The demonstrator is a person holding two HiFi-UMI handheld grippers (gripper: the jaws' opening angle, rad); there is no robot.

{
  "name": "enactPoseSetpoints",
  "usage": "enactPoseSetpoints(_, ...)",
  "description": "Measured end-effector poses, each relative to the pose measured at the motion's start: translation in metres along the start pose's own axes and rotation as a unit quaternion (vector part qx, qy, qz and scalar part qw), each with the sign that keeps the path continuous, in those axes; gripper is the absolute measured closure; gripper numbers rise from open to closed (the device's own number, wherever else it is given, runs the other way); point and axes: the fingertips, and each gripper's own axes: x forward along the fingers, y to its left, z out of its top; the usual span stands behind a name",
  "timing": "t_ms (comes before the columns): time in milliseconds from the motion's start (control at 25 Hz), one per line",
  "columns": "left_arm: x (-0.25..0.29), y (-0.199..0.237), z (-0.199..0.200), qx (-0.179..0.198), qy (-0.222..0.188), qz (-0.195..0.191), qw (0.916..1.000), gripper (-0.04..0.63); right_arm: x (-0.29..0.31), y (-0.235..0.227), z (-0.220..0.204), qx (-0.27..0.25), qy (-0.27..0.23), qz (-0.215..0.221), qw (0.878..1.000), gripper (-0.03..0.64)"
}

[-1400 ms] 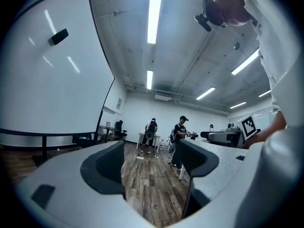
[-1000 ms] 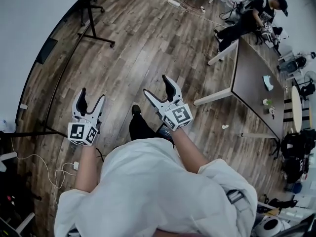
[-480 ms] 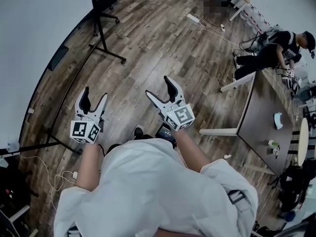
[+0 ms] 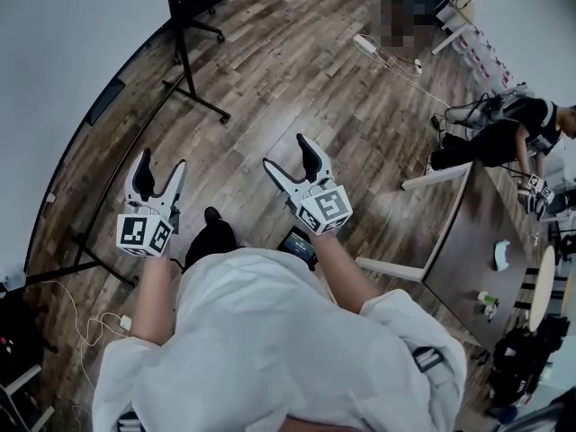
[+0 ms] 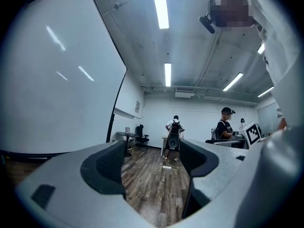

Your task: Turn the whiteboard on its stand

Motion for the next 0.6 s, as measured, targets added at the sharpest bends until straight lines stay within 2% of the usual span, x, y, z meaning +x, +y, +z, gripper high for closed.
enactPoseSetpoints(280,0.065,0.053,-0.016,-0.012,-0.001,0.012,0.9999,0.247,0.064,-0.053,-0.012,0.01,0.008,-0.004,1.0,0.25)
enactPoseSetpoints(480,0.135,0.106,-0.024,-0.025,0.012,0.011,0.9996,0.247,0.14,-0.09,-0.006,0.006,0.011,0.012,1.0,0.25)
enactPoseSetpoints(600,0.18,0.142,-0.018,-0.018,0.015,0.011,0.9997,0.247,0.195,-0.116,-0.005,0.008,0.02,0.019,1.0,0.25)
